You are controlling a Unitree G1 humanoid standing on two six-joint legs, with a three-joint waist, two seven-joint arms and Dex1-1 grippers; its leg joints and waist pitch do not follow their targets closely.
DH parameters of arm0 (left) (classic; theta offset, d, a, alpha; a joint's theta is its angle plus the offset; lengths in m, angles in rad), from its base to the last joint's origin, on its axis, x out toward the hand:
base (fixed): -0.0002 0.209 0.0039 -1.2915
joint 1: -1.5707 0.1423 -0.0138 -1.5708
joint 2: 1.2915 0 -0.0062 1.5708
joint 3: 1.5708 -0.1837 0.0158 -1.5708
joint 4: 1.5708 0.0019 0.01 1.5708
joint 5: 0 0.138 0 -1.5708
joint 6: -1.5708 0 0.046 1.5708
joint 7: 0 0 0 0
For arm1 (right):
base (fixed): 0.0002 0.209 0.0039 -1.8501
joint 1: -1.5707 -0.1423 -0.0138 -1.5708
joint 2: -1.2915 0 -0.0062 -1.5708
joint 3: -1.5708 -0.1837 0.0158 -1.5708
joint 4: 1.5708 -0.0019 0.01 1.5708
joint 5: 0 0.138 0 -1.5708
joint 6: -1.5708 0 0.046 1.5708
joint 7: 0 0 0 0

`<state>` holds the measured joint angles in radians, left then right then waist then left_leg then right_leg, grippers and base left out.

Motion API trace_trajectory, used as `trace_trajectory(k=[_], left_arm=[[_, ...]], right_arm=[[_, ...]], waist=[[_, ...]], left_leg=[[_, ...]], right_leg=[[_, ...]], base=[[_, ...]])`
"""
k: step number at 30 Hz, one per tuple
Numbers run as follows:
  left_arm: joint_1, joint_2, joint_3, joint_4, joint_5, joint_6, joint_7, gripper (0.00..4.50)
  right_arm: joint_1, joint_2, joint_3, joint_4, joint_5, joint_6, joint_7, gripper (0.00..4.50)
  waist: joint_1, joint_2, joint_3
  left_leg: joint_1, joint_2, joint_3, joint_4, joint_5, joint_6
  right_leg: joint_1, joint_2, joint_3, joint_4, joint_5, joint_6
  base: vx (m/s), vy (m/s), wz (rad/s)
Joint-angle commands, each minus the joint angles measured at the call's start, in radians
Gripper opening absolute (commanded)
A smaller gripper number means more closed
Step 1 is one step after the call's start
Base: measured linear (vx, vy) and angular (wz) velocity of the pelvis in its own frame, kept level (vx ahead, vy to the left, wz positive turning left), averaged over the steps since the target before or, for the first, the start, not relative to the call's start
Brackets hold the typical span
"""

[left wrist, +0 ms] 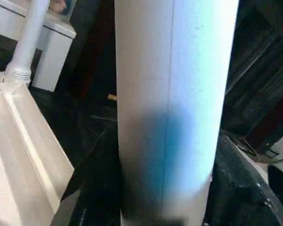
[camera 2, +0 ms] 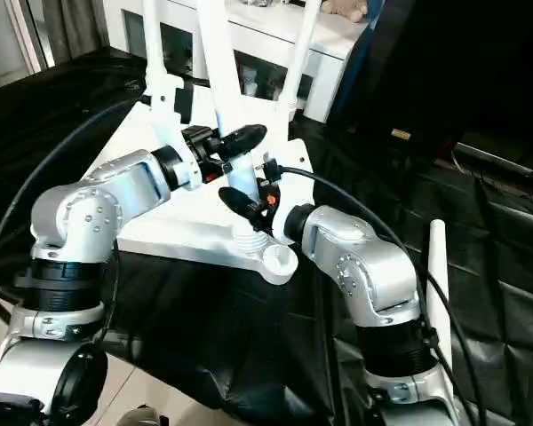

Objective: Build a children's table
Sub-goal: Pick table leg

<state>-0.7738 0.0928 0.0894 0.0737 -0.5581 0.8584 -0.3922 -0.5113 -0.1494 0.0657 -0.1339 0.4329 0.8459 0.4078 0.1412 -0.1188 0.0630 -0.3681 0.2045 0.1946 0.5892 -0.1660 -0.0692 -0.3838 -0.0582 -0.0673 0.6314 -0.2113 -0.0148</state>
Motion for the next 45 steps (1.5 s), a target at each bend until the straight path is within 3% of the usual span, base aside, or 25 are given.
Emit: trace_trajectory(k=[1,8,9,12,13,14,15,17,23,28,30,44,45], left_arm=[[-0.007,0.017,-0.018,-0.02,-0.031,0.015,-0.068,1.87],[-0.021,0.123,-0.052,-0.045,-0.113,0.063,-0.29,1.86],[-0.025,0.134,-0.05,-0.055,-0.136,0.077,-0.318,1.86],[-0.029,0.161,-0.046,-0.085,-0.195,0.121,-0.389,1.86],[-0.029,0.166,-0.045,-0.093,-0.208,0.131,-0.404,1.86],[-0.025,0.176,-0.047,-0.11,-0.235,0.149,-0.436,1.86],[-0.02,0.183,-0.052,-0.127,-0.253,0.16,-0.459,1.86],[-0.017,0.187,-0.056,-0.135,-0.266,0.165,-0.478,1.86],[-0.011,0.201,-0.077,-0.148,-0.278,0.166,-0.515,1.86],[-0.012,0.207,-0.082,-0.149,-0.28,0.169,-0.523,1.86],[-0.018,0.217,-0.099,-0.149,-0.285,0.18,-0.548,1.86],[-0.035,0.209,-0.113,-0.119,-0.271,0.161,-0.55,1.86],[-0.035,0.209,-0.113,-0.118,-0.272,0.16,-0.551,1.86]], right_arm=[[-0.018,-0.037,-0.034,-0.004,0.029,0.022,0.032,2.94],[-0.012,-0.178,-0.058,-0.03,0.134,0.09,0.241,3.04],[-0.009,-0.199,-0.064,-0.036,0.164,0.113,0.281,3.04],[-0.001,-0.248,-0.061,-0.057,0.231,0.164,0.371,3.04],[0.001,-0.256,-0.06,-0.061,0.245,0.174,0.389,3.04],[0.001,-0.273,-0.052,-0.064,0.265,0.187,0.419,3.04],[0.001,-0.288,-0.044,-0.064,0.279,0.198,0.444,3.04],[0.001,-0.301,-0.036,-0.064,0.286,0.202,0.462,3.04],[0.001,-0.328,-0.011,-0.062,0.313,0.215,0.522,3.04],[0.0,-0.332,-0.008,-0.059,0.318,0.219,0.529,3.04],[0.001,-0.337,0.012,-0.042,0.315,0.21,0.545,3.04],[0.016,-0.332,0.046,-0.053,0.31,0.195,0.557,3.04],[0.018,-0.331,0.046,-0.052,0.311,0.194,0.557,2.87]], waist=[[-0.001,0.021,-0.071],[0.002,0.02,-0.07],[0.001,0.012,-0.069],[0.004,0.016,-0.068],[0.003,0.012,-0.068],[0.004,0.016,-0.067],[0.004,0.009,-0.067],[0.005,0.012,-0.066],[0.007,0.007,-0.067],[0.008,0.007,-0.068],[0.01,0.014,-0.069],[0.012,0.014,-0.07],[0.012,0.016,-0.07]], left_leg=[[0.024,0.03,-0.023,-0.065,-0.135,-0.094],[0.021,0.031,-0.021,-0.064,-0.13,-0.087],[0.02,0.03,-0.02,-0.064,-0.126,-0.084],[0.021,0.032,-0.019,-0.063,-0.128,-0.073],[0.02,0.032,-0.019,-0.062,-0.126,-0.073],[0.021,0.032,-0.019,-0.062,-0.128,-0.072],[0.021,0.032,-0.018,-0.062,-0.129,-0.071],[0.02,0.034,-0.018,-0.062,-0.132,-0.073],[0.02,0.034,-0.019,-0.062,-0.135,-0.076],[0.018,0.033,-0.019,-0.06,-0.113,-0.073],[0.019,0.033,-0.019,-0.06,-0.109,-0.076],[0.018,0.033,-0.02,-0.061,-0.122,-0.083],[0.019,0.033,-0.02,-0.06,-0.122,-0.083]], right_leg=[[0.042,-0.081,0.053,-0.067,-0.055,-0.073],[0.046,-0.082,0.054,-0.066,-0.051,-0.091],[0.046,-0.083,0.053,-0.066,-0.057,-0.098],[0.044,-0.083,0.053,-0.066,-0.076,-0.112],[0.045,-0.084,0.053,-0.066,-0.08,-0.114],[0.043,-0.085,0.053,-0.067,-0.093,-0.123],[0.044,-0.085,0.053,-0.069,-0.102,-0.122],[0.042,-0.087,0.053,-0.07,-0.122,-0.125],[0.042,-0.088,0.053,-0.075,-0.166,-0.11],[0.043,-0.086,0.053,-0.071,-0.141,-0.111],[0.043,-0.086,0.052,-0.068,-0.123,-0.117],[0.045,-0.086,0.052,-0.068,-0.116,-0.125],[0.045,-0.086,0.052,-0.067,-0.114,-0.126]], base=[[0.0,0.0,0.0],[0.0,0.0,0.0],[0.0,0.0,0.0],[0.0,0.0,0.0],[0.0,0.0,0.0],[0.0,0.0,0.0],[0.0,0.0,0.0],[0.0,0.0,0.0],[0.0,0.0,0.0],[0.0,0.0,0.0],[0.0,0.0,0.0],[0.0,0.0,0.0],[0.0,0.0,0.0]])
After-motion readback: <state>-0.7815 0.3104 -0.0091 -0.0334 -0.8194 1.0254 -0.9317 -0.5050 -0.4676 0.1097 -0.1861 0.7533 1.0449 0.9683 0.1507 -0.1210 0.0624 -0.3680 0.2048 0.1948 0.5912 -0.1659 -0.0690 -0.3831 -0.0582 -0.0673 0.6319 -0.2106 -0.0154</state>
